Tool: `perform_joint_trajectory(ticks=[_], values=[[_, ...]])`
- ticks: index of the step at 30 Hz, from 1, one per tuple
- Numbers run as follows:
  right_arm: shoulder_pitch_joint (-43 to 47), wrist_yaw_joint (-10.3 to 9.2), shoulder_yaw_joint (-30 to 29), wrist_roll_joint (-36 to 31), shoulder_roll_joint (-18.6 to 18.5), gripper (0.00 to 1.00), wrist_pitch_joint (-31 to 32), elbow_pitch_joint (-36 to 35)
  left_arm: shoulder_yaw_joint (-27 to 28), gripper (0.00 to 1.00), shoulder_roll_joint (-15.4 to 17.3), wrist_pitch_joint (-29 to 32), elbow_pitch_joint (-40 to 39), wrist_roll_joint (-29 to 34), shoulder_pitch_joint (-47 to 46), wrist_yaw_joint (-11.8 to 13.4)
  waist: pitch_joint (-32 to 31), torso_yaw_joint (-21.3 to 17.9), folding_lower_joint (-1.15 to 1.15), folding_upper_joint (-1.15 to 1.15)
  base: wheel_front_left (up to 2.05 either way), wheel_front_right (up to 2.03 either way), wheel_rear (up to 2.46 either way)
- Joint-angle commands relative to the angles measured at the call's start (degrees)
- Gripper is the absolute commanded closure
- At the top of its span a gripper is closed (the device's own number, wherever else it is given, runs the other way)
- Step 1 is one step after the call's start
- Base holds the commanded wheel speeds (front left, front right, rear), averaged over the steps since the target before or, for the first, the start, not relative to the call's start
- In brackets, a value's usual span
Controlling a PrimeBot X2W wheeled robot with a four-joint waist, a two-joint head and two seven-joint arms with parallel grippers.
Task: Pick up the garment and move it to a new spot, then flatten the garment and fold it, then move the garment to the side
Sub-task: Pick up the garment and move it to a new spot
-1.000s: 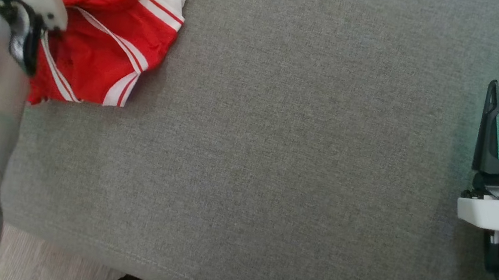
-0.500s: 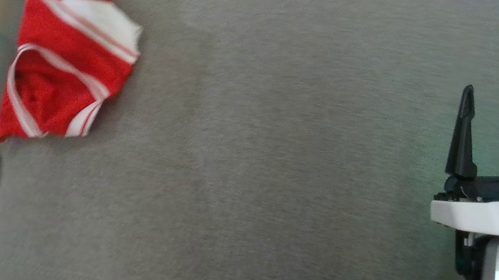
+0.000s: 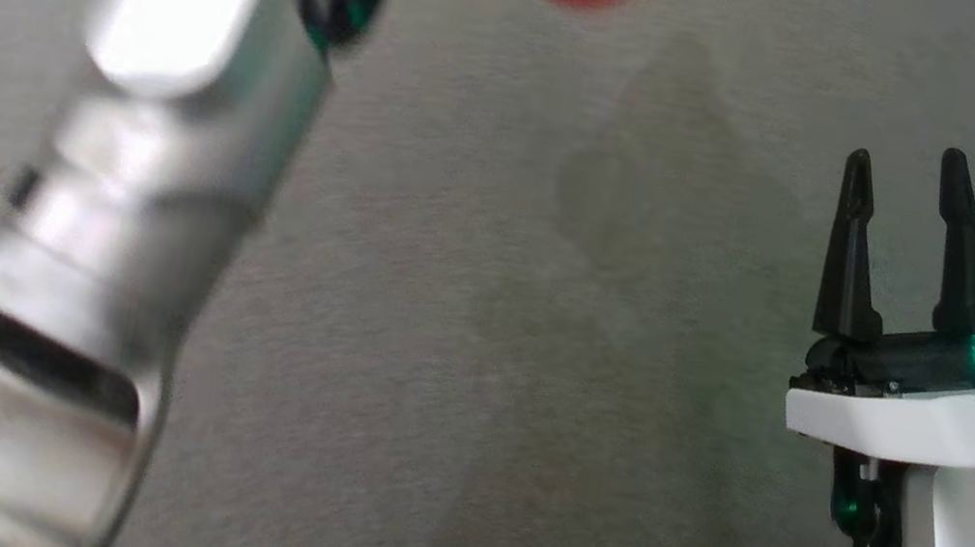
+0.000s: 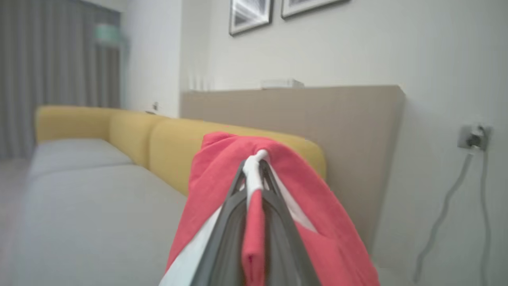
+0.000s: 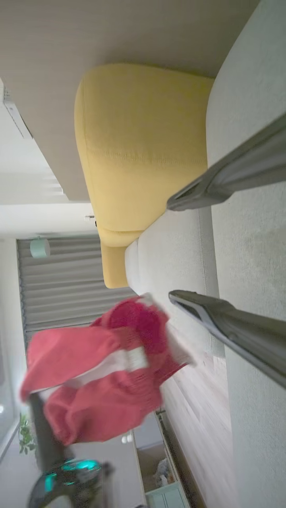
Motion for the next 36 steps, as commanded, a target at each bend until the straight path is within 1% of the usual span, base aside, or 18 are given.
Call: perform_joint_trajectory(ticks=[1,4,7,8,9,11,14,15,18,19,21,26,28,32,34,36], values=[[-1.8,0.43,1.6,1.0,0.2,0.00,-0.3,-2.0,-0.8,1.00,1.7,-0.5,-1.5,-0.5,1.5,0.1,0.6,-6.4,0.01,0.00,0.00,0.00,0.00],[-1.7,0.43,2.1,2.5,0.2,0.00,-0.3,-1.9,-5.1,1.00,1.9,-4.4,0.1,-0.8,7.4,0.1,1.2,-8.5,0.01,0.00,0.00,0.00,0.00],[-1.5,0.43,3.5,3.1,0.2,0.00,-0.3,-1.5,-7.9,1.00,2.7,-9.4,4.3,-1.5,13.4,0.1,1.5,-8.8,0.01,0.00,0.00,0.00,0.00],[-1.4,0.43,4.2,3.0,0.2,0.00,-0.3,-1.2,-8.0,0.31,2.9,-10.6,6.5,-1.0,15.0,0.4,1.5,-8.7,0.01,0.00,0.00,0.00,0.00],[-1.2,0.43,4.8,2.8,0.2,0.00,-0.3,-1.0,-8.6,0.00,3.3,-11.5,8.3,0.5,16.1,1.2,1.5,-8.5,0.01,0.00,0.00,0.00,0.00],[-1.0,0.43,5.1,2.5,0.2,0.00,-0.3,-0.8,-9.0,0.00,3.6,-12.3,10.4,2.9,18.1,2.7,1.4,-8.0,0.01,0.00,0.00,0.00,0.00],[-0.3,0.43,4.4,1.4,0.2,0.00,-0.3,-0.5,-5.2,0.00,4.1,-12.4,3.7,7.3,22.2,7.7,0.7,-5.9,0.01,0.00,0.00,0.00,0.00],[-0.3,0.43,4.4,1.4,0.2,0.00,-0.3,-0.5,-5.2,0.00,4.1,-12.4,3.7,7.3,22.2,7.7,0.7,-5.9,0.01,0.00,0.00,0.00,0.00],[1.3,0.43,3.1,-0.4,0.2,0.00,-0.3,0.4,-0.6,0.00,4.5,-12.5,-5.4,12.0,29.9,12.8,-1.2,-2.8,0.01,0.00,0.00,0.00,0.00],[2.0,0.43,2.7,-1.1,0.2,0.00,-0.3,0.9,1.0,0.00,4.4,-12.5,-8.3,13.2,33.1,14.1,-2.1,-1.6,0.01,0.00,0.00,0.00,0.00],[3.6,0.43,1.7,-2.4,0.2,0.00,-0.3,1.9,3.5,0.00,4.2,-12.5,-14.2,15.8,39.4,15.9,-3.8,0.8,0.01,0.00,0.00,0.00,0.00],[8.2,0.43,0.7,-5.3,0.2,0.00,-0.3,4.4,10.6,0.00,2.6,-12.5,-27.7,18.7,55.2,17.2,-9.0,6.7,0.01,0.00,0.00,0.00,0.00],[9.9,0.43,0.1,-6.0,0.2,0.00,-0.3,5.1,13.1,0.00,2.0,-12.5,-31.6,19.6,60.8,17.7,-10.9,8.8,0.01,0.00,0.00,0.00,0.00],[12.7,0.43,-1.4,-5.9,0.2,0.00,-0.3,5.7,15.6,0.00,1.5,-12.5,-35.6,22.0,69.4,18.2,-13.2,11.8,0.01,0.00,0.00,0.00,0.00],[13.6,0.43,-2.1,-5.9,0.2,0.00,-0.3,5.6,15.4,0.00,1.4,-12.5,-36.5,23.5,71.8,17.7,-13.9,13.1,0.01,0.00,0.00,0.00,0.00],[14.5,0.43,-2.5,-6.0,0.2,0.00,-0.3,5.7,15.4,0.00,1.4,-12.5,-37.1,23.7,73.5,17.8,-14.4,14.0,0.01,0.00,0.00,0.00,0.00]])
